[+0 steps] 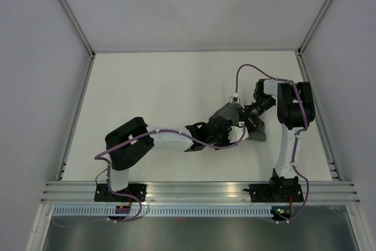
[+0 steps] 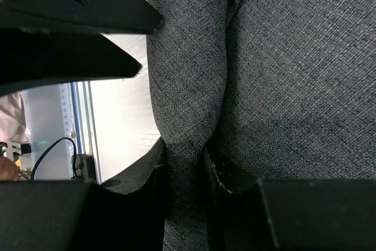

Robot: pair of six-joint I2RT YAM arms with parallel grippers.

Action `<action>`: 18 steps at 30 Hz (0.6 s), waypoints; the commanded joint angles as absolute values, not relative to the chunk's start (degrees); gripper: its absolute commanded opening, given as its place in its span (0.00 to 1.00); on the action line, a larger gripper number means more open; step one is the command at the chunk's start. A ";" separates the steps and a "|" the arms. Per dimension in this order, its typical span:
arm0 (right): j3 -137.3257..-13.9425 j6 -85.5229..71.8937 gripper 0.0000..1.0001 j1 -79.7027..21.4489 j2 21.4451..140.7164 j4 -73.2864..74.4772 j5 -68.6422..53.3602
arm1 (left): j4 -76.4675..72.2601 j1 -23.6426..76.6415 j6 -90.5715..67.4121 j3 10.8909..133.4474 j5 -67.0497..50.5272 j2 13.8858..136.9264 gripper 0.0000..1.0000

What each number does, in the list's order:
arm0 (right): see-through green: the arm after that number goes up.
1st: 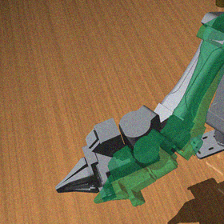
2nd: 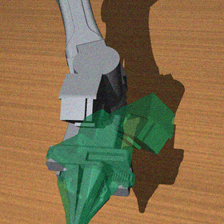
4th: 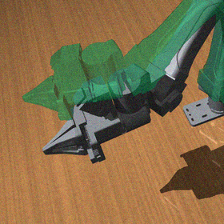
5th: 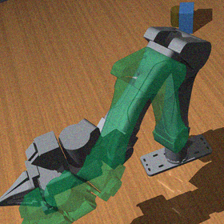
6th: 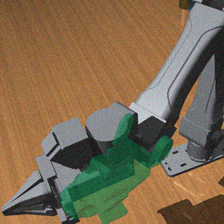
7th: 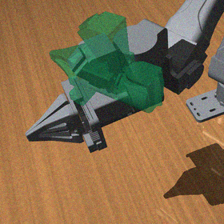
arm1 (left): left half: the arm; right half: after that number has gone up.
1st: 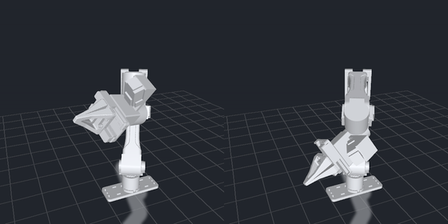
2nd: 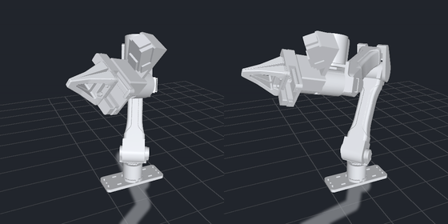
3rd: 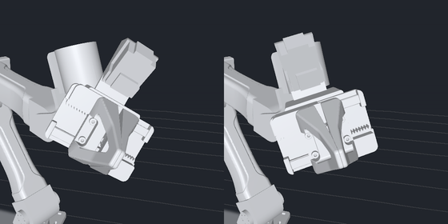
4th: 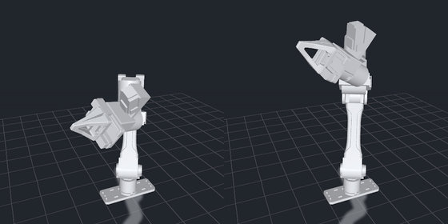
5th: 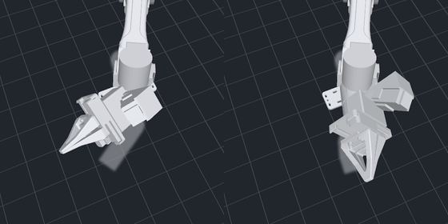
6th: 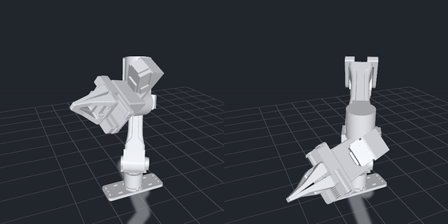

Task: Fold the napkin, place the utensils inside, and roll it up
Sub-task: Roll the napkin with the utensil

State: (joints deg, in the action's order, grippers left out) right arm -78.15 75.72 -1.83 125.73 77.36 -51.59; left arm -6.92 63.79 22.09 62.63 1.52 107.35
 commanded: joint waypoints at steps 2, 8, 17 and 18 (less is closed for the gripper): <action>-80.77 77.26 0.25 -1.85 127.53 77.08 -53.17 | -14.66 66.18 30.92 65.57 7.63 110.03 0.63; -80.51 75.32 0.25 -2.28 127.53 75.41 -52.65 | -18.89 66.88 35.06 66.53 9.05 113.72 0.63; -80.51 71.98 0.25 -3.25 127.71 73.04 -51.50 | -18.90 67.41 36.74 68.55 7.21 118.47 0.63; -80.51 71.72 0.25 -3.34 127.71 72.86 -51.42 | -18.98 67.41 36.65 68.29 7.12 118.74 0.62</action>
